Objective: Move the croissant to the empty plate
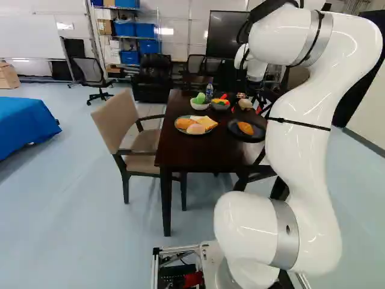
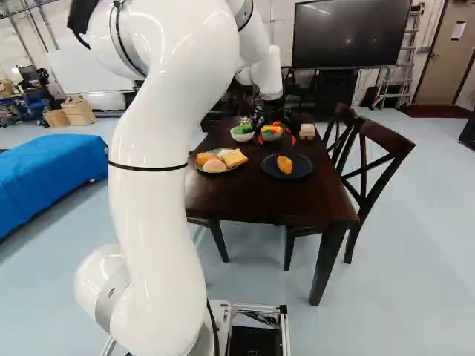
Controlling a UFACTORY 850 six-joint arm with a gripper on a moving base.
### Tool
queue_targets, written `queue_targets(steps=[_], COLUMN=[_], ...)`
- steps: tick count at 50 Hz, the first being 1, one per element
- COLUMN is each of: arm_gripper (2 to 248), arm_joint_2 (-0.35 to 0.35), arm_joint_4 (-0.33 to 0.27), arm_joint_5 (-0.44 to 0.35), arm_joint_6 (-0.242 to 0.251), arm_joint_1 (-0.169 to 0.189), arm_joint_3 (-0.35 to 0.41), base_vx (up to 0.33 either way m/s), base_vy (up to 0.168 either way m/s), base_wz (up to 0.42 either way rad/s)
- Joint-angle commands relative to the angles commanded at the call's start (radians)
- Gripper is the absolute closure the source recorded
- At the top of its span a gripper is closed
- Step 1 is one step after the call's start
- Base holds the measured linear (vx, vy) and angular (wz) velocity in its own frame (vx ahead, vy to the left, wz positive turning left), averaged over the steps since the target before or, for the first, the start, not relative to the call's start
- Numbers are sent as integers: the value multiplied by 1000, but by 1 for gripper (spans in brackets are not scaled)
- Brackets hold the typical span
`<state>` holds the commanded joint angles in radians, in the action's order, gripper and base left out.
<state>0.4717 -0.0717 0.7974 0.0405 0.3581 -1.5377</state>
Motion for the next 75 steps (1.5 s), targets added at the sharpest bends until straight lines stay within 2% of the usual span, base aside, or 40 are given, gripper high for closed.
queue_targets(steps=[55,75], arm_gripper=[3,3], arm_joint_2=[-122,-125], arm_joint_4=[0,0], arm_joint_5=[2,-7], arm_joint_6=[0,0], arm_joint_1=[0,-2], arm_joint_3=[-2,6], base_vx=[0,0], base_vy=[0,0], base_wz=[0,0])
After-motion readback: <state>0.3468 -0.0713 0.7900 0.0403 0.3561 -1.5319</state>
